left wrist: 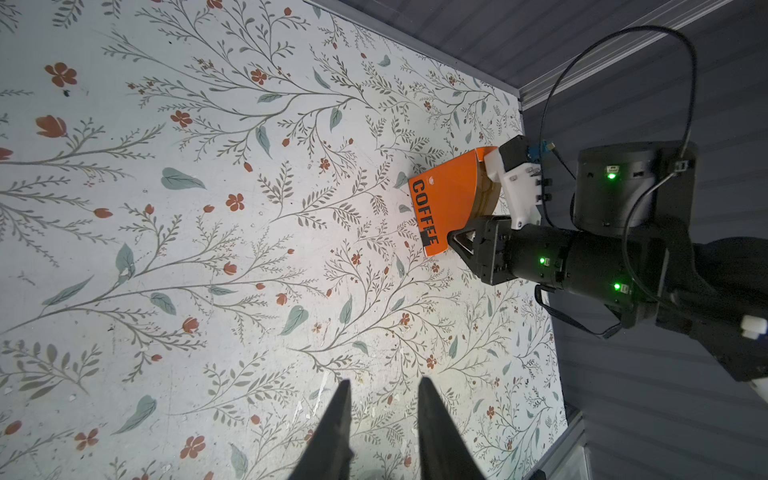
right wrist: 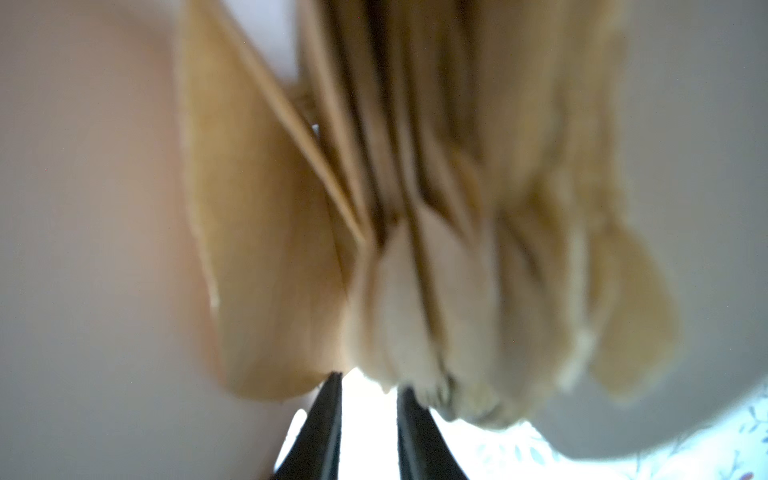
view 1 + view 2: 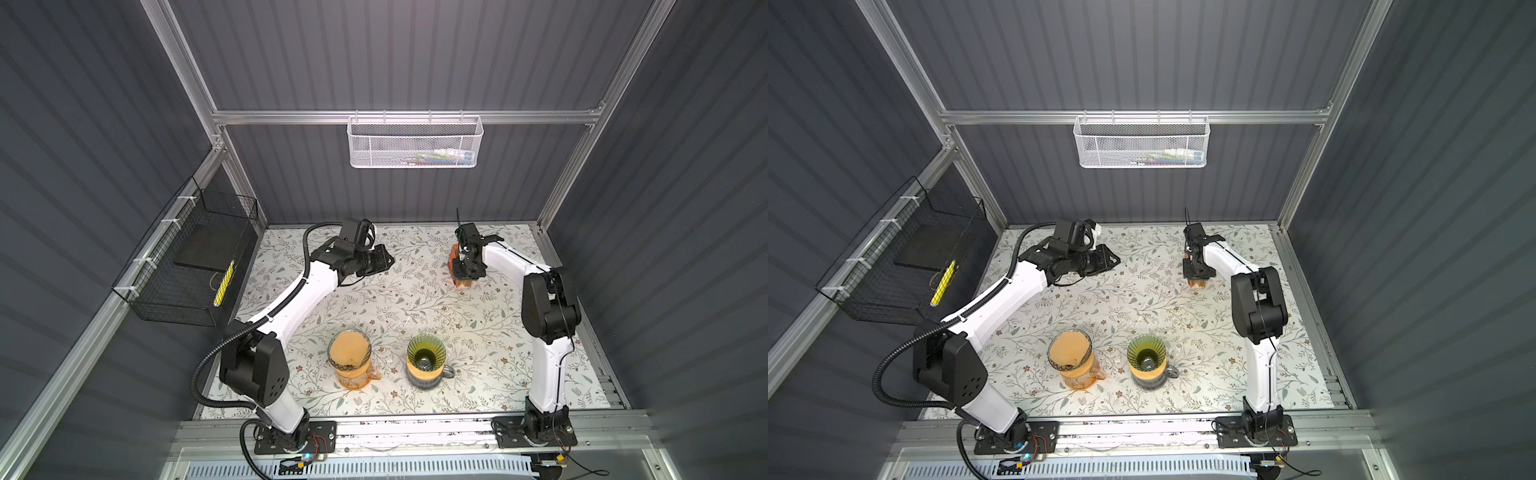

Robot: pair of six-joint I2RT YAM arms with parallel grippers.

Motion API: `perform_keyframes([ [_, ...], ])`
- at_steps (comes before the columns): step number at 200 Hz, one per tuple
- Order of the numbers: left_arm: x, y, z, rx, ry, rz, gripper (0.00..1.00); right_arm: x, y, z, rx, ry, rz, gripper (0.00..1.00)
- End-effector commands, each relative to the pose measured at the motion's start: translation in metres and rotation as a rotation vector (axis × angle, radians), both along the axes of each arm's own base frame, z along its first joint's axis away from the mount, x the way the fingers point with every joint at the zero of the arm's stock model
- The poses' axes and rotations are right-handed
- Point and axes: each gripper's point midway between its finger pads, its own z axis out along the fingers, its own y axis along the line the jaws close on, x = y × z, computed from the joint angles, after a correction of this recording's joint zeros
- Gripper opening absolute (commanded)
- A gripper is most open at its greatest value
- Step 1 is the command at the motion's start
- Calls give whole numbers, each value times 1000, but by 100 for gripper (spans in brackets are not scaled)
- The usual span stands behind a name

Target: Place the coffee filter in the dripper

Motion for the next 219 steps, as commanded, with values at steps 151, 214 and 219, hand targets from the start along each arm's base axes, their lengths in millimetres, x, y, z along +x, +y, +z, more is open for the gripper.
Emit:
perform_keyframes([
  [151,-3,-1,3,-23,7,-10,28,-11,3,20,27,-25,-1,0],
  [214,-3,-1,3,-21,7,-12,28,-5,-1,14,-5,-23,-5,27],
  [219,-3,-1,2,-21,8,-12,28,-4,-1,15,-9,-24,-5,29],
])
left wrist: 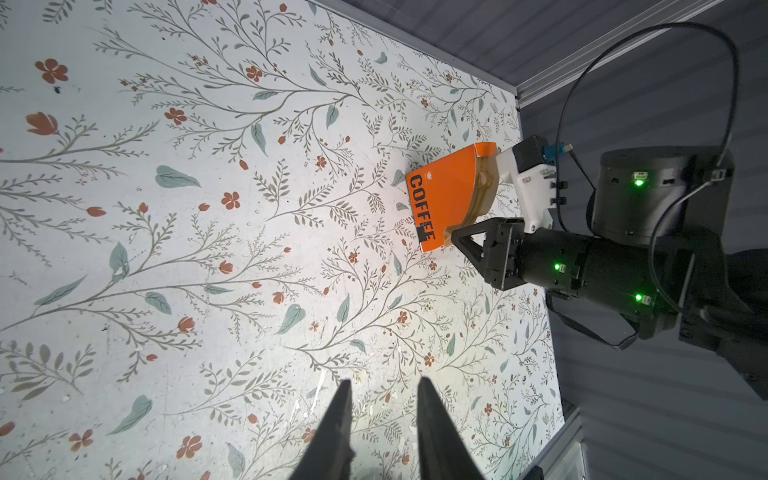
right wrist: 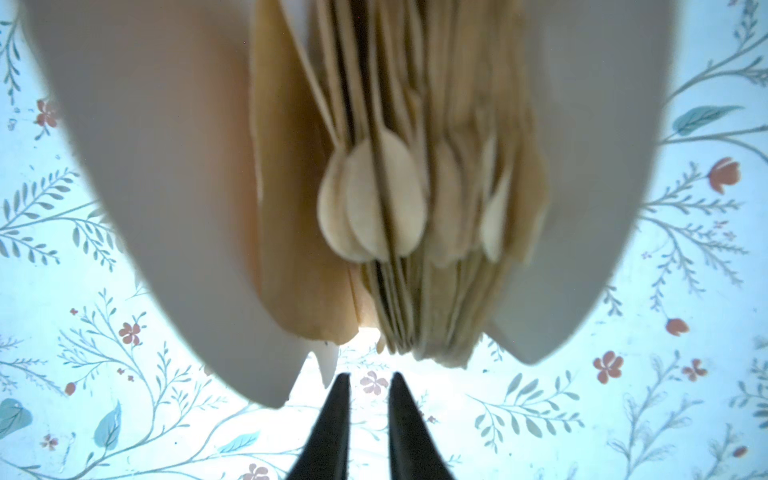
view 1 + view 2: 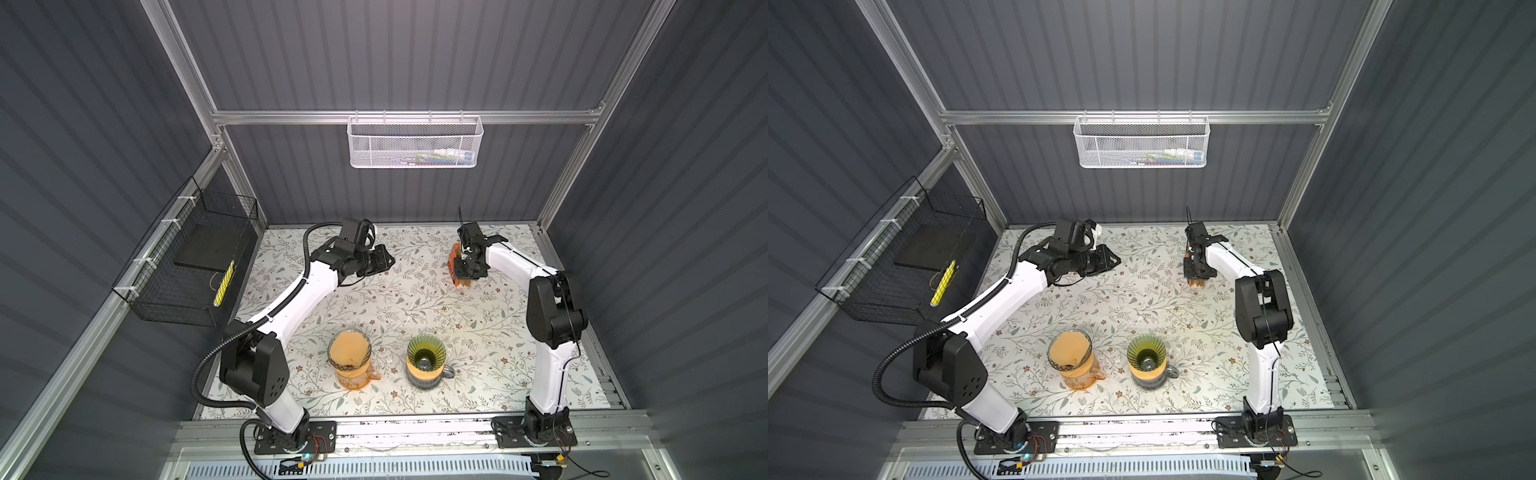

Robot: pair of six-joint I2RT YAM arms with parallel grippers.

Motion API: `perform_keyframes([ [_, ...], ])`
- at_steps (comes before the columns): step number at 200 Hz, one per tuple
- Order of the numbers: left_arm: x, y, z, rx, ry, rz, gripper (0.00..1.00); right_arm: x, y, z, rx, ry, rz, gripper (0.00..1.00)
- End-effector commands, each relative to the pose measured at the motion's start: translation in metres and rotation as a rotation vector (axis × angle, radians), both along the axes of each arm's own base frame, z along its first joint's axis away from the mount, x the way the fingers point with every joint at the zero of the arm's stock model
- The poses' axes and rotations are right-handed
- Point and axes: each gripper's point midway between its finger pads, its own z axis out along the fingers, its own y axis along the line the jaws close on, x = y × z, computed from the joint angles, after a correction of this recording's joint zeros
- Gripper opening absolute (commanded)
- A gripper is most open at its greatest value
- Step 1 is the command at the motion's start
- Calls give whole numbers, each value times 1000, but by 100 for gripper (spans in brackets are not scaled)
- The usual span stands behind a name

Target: Place the coffee filter in the dripper

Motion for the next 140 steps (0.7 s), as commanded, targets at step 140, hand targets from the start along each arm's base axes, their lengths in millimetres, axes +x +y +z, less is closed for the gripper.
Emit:
perform_keyframes([
  [140,1,3,-2,-7,12,-2,28,17,-4,-13,-69,1,-15,20],
])
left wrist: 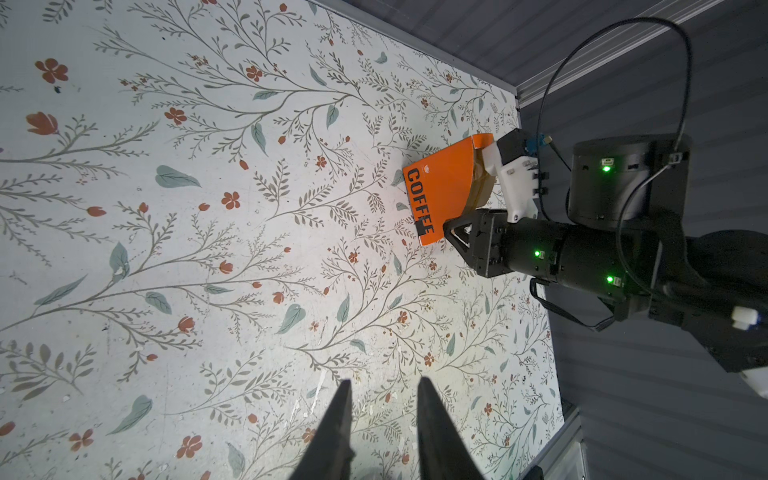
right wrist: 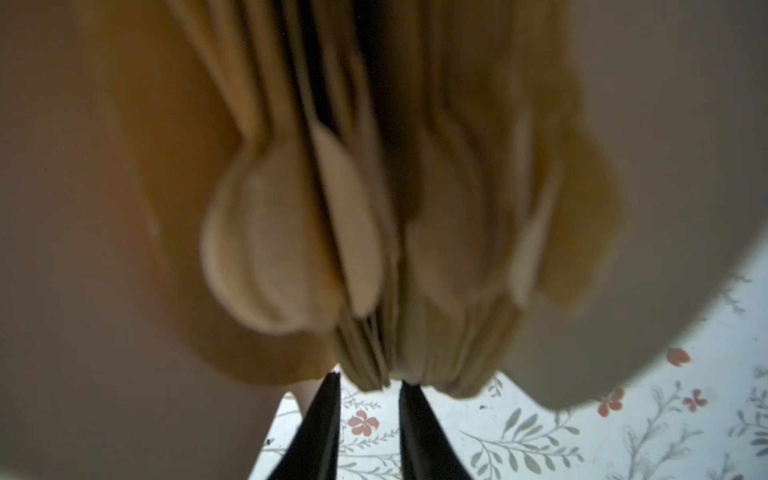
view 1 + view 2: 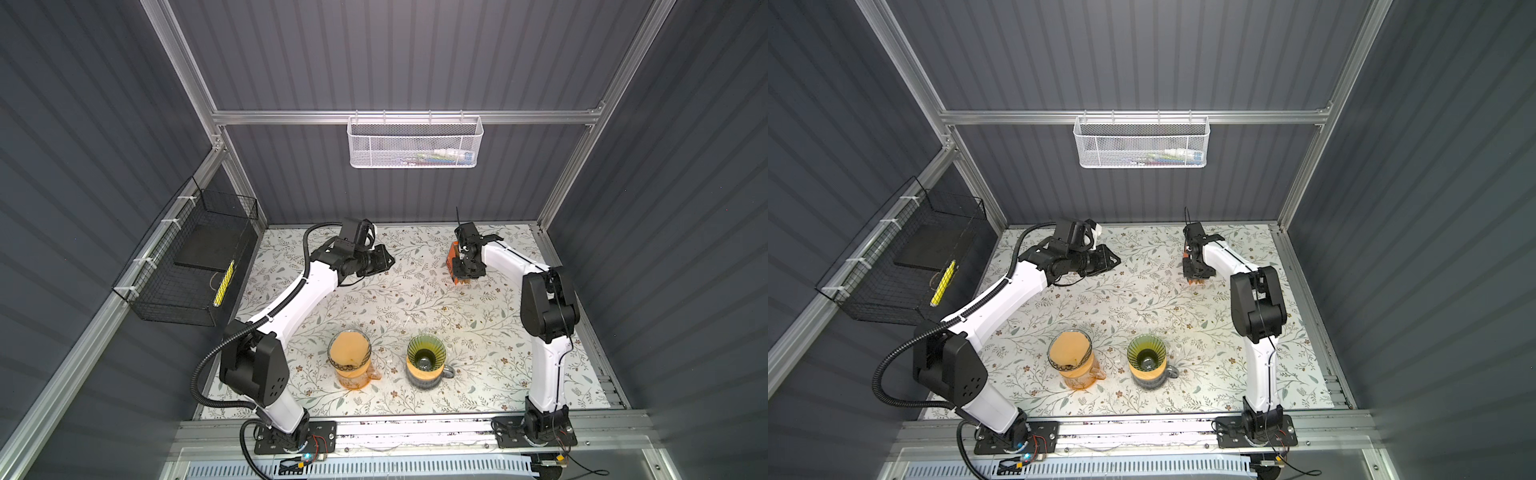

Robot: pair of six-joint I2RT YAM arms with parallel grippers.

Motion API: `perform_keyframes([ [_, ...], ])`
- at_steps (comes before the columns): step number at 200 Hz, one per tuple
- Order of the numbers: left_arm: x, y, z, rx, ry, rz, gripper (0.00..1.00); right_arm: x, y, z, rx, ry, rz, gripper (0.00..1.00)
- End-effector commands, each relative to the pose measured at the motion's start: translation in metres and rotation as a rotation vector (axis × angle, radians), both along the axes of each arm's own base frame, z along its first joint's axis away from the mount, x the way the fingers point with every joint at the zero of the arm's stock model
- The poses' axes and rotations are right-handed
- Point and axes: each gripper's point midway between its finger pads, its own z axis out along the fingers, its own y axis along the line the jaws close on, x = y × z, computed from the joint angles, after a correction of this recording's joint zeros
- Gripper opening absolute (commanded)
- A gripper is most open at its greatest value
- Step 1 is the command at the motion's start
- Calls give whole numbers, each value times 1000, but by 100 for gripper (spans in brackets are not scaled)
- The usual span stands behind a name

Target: Place the coffee filter in the dripper

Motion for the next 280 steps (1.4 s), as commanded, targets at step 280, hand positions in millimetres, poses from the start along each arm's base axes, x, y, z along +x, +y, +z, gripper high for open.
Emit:
perform_keyframes([
  [280,-4,2,1,-26,6,-5,28,-20,12,43,36,-67,23,23],
])
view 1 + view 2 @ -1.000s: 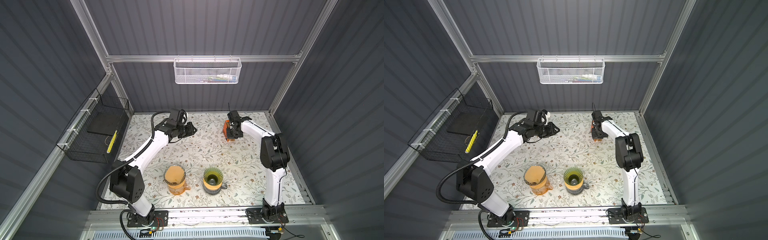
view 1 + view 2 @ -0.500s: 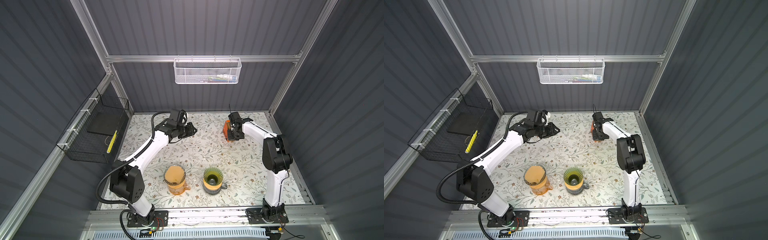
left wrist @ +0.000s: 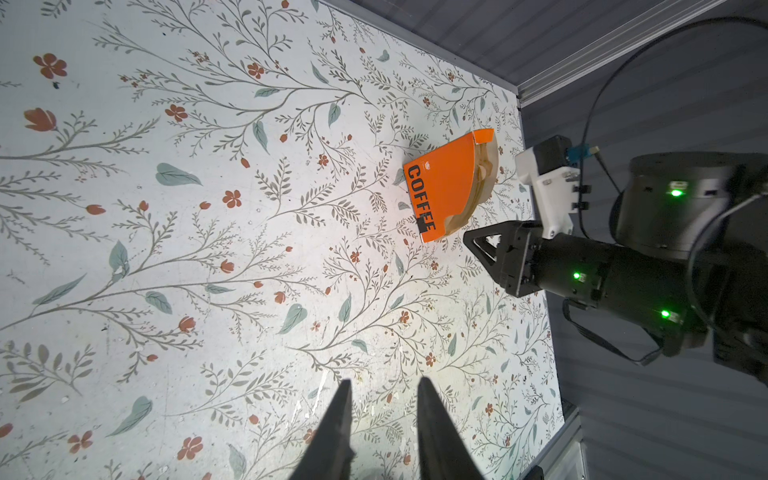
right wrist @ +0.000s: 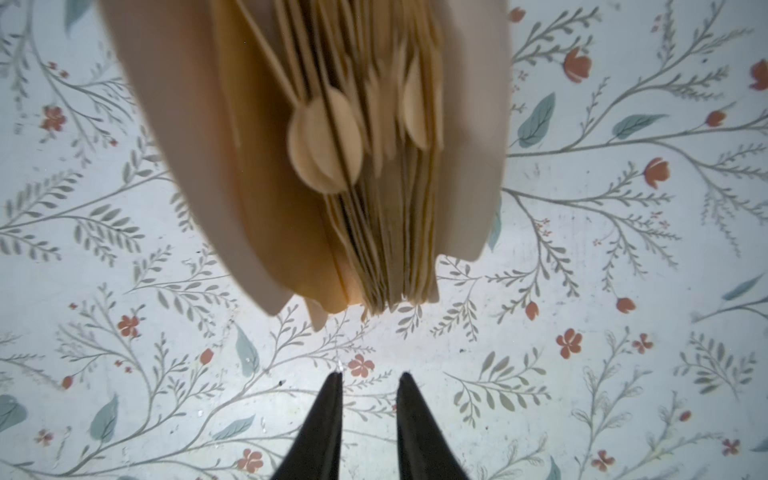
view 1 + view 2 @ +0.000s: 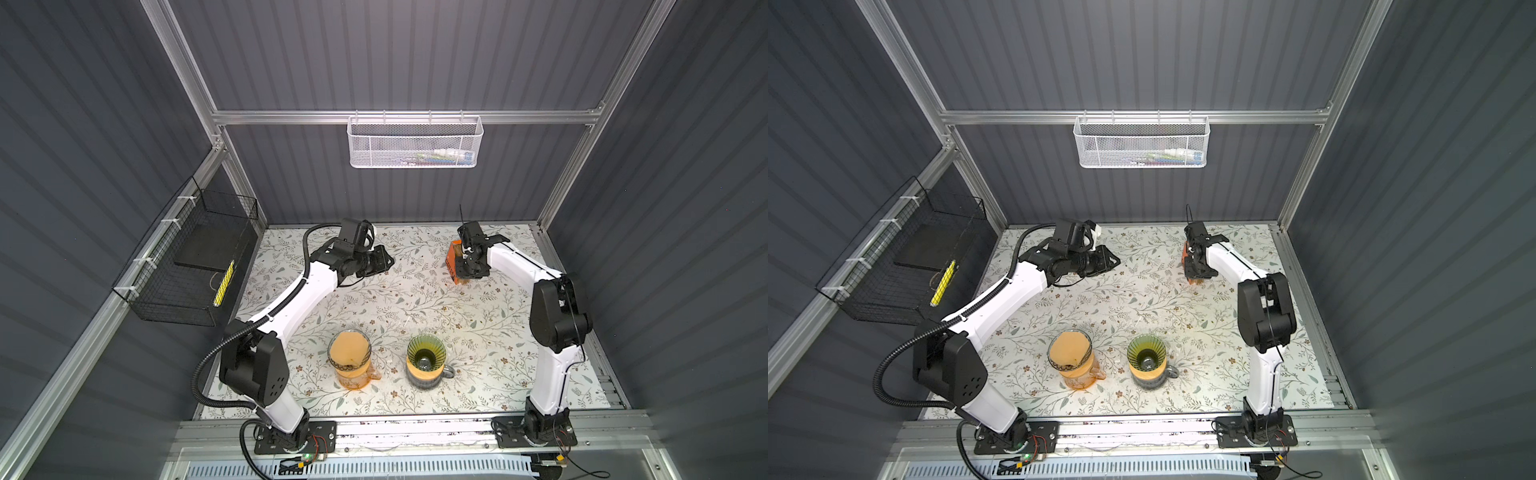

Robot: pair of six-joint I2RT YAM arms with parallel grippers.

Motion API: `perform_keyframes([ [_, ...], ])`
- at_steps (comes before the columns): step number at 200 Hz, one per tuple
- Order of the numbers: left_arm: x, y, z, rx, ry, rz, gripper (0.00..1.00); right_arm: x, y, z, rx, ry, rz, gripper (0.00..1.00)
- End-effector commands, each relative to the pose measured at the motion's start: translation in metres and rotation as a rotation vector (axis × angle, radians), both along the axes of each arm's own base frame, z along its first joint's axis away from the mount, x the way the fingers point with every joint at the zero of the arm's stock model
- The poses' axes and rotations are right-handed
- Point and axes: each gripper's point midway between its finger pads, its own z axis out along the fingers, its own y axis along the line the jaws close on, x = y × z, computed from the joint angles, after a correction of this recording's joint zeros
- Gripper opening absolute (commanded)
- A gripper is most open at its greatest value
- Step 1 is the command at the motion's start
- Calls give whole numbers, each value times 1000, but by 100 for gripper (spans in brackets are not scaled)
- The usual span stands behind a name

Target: Place the coffee filter in the dripper

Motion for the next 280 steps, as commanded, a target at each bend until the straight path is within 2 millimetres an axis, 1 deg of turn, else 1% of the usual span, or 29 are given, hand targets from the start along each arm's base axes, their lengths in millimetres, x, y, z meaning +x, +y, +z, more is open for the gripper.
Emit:
perform_keyframes([
  [1,-4,2,6,-23,0,-2,28,-3,9,7,25,-9,21,23],
  [26,-4,3,7,-21,-1,0,28,3,14,4,38,-3,37,21],
  [56,-4,3,6,-18,0,2,28,10,20,0,51,1,54,23],
  [91,-2,3,4,-15,6,3,28,18,22,-4,42,0,67,23],
  [125,-1,2,3,-14,11,5,28,22,23,-9,36,7,71,22],
  [205,0,2,3,-16,14,8,28,24,21,-14,25,7,76,22],
  [280,1,1,3,-22,21,14,28,24,18,-17,26,10,72,18],
])
